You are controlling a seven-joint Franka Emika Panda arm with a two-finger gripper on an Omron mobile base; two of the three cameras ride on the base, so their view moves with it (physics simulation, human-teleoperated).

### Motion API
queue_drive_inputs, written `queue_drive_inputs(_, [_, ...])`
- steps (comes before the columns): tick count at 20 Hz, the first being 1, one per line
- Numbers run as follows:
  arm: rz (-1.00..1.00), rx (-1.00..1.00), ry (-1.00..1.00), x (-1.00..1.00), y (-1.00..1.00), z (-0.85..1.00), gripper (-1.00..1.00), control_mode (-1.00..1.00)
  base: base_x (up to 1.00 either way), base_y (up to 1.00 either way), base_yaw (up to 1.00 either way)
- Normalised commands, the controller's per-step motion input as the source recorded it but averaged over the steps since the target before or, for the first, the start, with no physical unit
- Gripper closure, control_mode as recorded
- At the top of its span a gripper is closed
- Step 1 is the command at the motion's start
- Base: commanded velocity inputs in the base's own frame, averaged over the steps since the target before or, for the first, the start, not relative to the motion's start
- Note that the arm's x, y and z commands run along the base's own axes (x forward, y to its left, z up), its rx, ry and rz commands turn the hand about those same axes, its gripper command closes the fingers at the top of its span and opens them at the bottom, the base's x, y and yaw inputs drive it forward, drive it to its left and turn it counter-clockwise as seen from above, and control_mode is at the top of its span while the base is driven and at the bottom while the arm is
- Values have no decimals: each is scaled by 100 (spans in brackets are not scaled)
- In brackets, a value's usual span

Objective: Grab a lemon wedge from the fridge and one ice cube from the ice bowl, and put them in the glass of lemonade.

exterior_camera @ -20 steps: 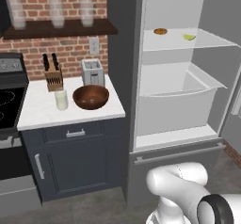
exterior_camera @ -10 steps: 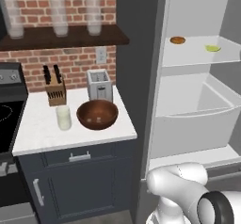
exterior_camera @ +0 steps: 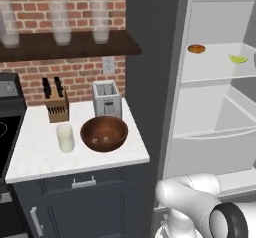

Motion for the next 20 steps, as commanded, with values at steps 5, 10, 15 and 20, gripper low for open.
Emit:
queue_drive_inputs(5, [0, 0, 0, 0, 0, 0, -100, 100, -18, -50, -3])
queue_drive_inputs(10, [0, 0, 0, 0, 0, 0, -100, 100, -18, -39, -5])
queue_drive_inputs(15, [0, 0, 0, 0, 0, 0, -100, 100, -2, -52, -2])
queue_drive_inputs(20, [0, 0, 0, 0, 0, 0, -100, 100, -1, -56, -1])
